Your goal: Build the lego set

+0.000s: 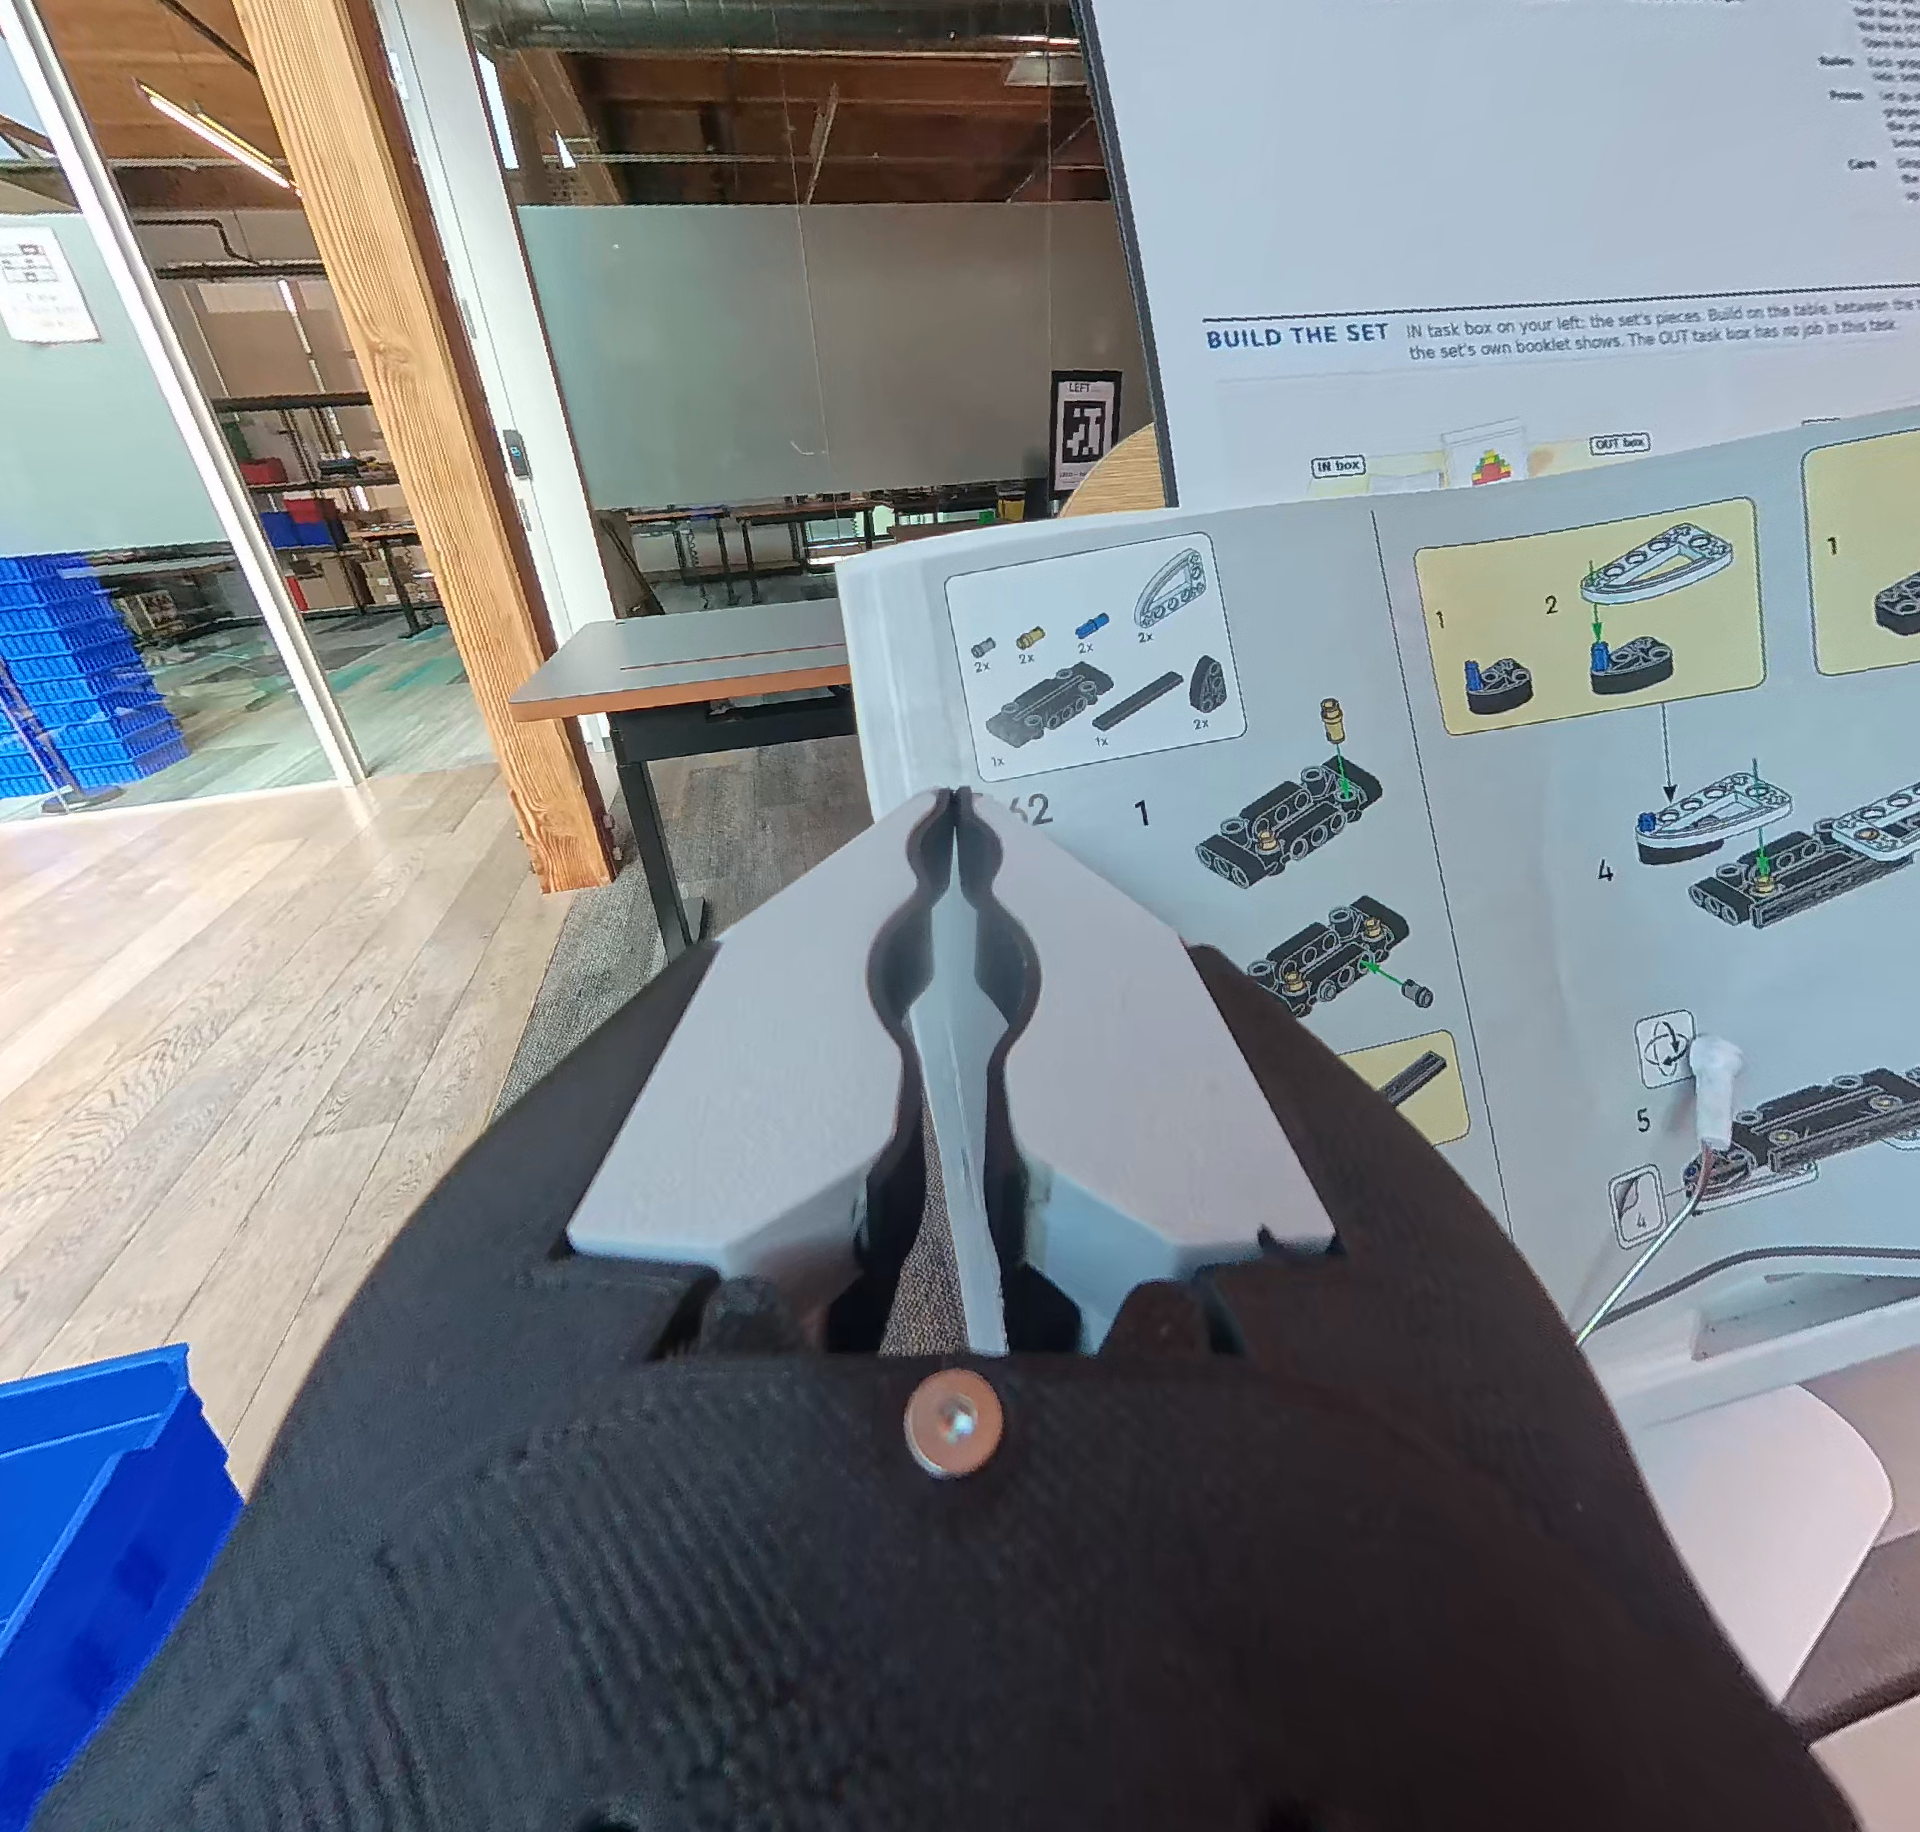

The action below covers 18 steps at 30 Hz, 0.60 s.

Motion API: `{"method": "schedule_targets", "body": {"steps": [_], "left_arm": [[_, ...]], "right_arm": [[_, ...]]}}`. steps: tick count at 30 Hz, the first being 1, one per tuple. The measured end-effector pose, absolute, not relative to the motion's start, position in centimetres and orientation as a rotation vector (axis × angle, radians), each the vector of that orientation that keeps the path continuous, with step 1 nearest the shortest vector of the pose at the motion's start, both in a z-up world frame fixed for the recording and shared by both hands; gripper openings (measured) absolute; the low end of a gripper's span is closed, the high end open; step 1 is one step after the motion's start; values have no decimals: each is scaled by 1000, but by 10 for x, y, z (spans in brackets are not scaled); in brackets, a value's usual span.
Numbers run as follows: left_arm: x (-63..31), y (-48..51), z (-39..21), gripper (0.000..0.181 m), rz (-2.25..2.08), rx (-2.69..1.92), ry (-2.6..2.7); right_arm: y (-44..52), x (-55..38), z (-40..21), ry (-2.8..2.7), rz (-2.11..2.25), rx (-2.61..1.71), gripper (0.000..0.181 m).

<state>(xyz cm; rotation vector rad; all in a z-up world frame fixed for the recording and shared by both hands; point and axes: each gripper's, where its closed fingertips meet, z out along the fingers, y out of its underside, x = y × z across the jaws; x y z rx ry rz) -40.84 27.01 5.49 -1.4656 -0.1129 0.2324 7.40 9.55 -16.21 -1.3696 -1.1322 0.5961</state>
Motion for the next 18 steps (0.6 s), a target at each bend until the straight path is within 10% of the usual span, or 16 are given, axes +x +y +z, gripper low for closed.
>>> {"method": "schedule_targets", "body": {"steps": [18], "left_arm": [[-393,285,56,0,260,-1487,-15]], "right_arm": [[94,72,-167,-1176,586,-1368,0]]}}
